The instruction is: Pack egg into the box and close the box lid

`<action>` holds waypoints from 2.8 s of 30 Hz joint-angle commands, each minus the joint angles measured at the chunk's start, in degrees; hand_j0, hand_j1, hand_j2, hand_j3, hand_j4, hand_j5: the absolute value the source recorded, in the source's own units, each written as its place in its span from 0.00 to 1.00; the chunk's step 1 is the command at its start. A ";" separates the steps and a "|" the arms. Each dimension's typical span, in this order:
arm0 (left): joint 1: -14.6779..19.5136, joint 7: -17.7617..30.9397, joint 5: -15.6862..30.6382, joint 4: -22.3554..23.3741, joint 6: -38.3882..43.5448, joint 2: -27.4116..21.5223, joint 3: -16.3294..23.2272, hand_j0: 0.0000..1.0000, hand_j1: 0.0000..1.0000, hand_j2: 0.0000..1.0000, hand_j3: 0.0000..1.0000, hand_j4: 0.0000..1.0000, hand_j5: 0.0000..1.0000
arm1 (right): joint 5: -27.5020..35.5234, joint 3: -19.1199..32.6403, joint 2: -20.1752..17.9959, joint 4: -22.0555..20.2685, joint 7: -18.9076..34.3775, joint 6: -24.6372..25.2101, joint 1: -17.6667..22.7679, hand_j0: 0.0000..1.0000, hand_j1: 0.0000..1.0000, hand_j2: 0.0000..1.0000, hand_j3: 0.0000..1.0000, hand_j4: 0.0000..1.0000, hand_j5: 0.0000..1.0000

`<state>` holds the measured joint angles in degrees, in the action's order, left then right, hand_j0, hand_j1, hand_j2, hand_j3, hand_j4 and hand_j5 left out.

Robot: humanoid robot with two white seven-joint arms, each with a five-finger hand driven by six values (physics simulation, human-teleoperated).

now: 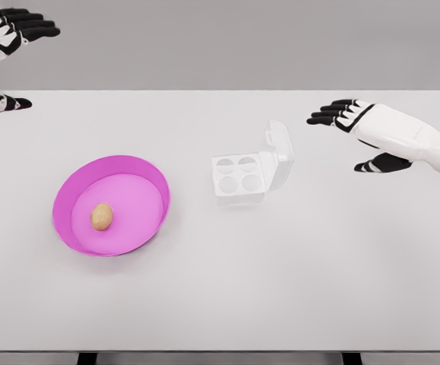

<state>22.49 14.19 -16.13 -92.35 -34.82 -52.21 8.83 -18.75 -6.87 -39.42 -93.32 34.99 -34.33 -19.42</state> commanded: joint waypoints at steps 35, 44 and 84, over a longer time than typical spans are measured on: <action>0.19 20.81 -1.01 6.40 -0.18 3.96 12.70 0.98 0.98 0.98 0.98 0.98 0.98 | -1.81 15.40 -5.23 -7.14 0.01 7.87 20.57 1.00 1.00 1.00 1.00 1.00 1.00; 0.10 20.81 -1.45 5.43 -0.18 2.55 15.60 0.95 0.95 0.95 0.95 0.95 0.95 | -7.44 -2.71 -1.62 2.97 0.01 8.22 4.92 1.00 1.00 1.00 1.00 1.00 1.00; 0.19 20.81 -3.11 4.37 -0.18 0.62 19.03 0.88 0.88 0.88 0.88 0.88 0.88 | -8.85 -5.69 -1.10 7.80 0.01 6.99 1.14 1.00 1.00 1.00 1.00 1.00 1.00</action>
<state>22.68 35.02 -19.17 -87.97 -35.14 -51.53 27.88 -27.88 -12.63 -40.41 -85.53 35.02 -27.29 -18.28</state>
